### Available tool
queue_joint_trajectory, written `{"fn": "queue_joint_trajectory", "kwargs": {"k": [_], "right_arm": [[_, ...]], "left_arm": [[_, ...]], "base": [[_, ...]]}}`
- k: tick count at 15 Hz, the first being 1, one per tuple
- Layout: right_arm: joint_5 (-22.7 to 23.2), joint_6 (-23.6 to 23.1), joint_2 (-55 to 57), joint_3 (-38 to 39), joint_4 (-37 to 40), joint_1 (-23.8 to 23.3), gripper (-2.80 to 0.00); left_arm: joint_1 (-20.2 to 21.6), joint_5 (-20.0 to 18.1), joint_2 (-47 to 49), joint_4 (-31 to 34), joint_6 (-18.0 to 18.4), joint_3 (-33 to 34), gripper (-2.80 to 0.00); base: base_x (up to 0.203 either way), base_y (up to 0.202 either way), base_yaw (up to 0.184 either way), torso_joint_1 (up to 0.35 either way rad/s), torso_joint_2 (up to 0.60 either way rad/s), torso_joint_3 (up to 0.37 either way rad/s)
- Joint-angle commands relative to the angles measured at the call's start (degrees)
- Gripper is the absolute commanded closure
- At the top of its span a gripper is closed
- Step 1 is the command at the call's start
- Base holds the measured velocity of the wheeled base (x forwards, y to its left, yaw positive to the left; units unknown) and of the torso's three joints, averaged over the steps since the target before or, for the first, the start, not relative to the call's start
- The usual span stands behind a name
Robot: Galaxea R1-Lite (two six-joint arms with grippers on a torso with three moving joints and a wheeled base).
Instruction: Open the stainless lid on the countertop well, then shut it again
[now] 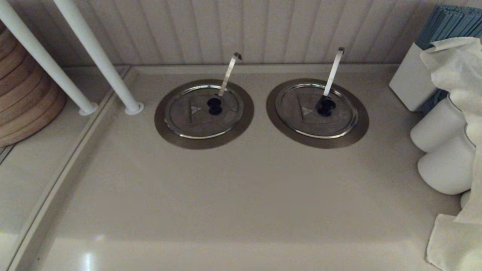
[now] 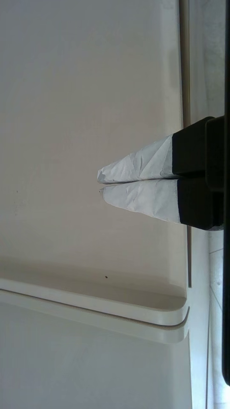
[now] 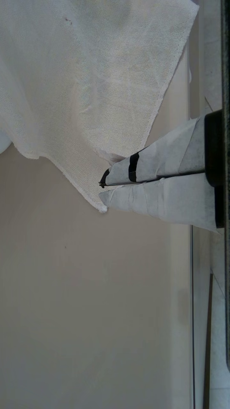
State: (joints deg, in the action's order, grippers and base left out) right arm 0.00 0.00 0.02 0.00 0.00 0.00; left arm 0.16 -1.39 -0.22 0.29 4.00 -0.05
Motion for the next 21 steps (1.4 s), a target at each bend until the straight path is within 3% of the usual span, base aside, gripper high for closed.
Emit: {"fn": "queue_joint_trajectory", "kwargs": {"k": [1, 3, 21], "right_arm": [[0.00, 0.00, 0.06, 0.00, 0.00, 0.03, 0.00], [0.00, 0.00, 0.06, 0.00, 0.00, 0.00, 0.00], [0.00, 0.26, 0.06, 0.00, -0.09, 0.00, 0.00]], "left_arm": [[0.02, 0.14, 0.29, -0.16, -0.58, -0.03, 0.00], [0.02, -0.01, 0.22, -0.29, -2.51, -0.04, 0.00], [0.02, 0.25, 0.22, -0.29, -3.47, -0.01, 0.00]], "base": [[0.000, 0.000, 0.000, 0.000, 0.00, 0.000], [0.000, 0.000, 0.000, 0.000, 0.00, 0.000], [0.000, 0.000, 0.000, 0.000, 0.00, 0.000]]}}
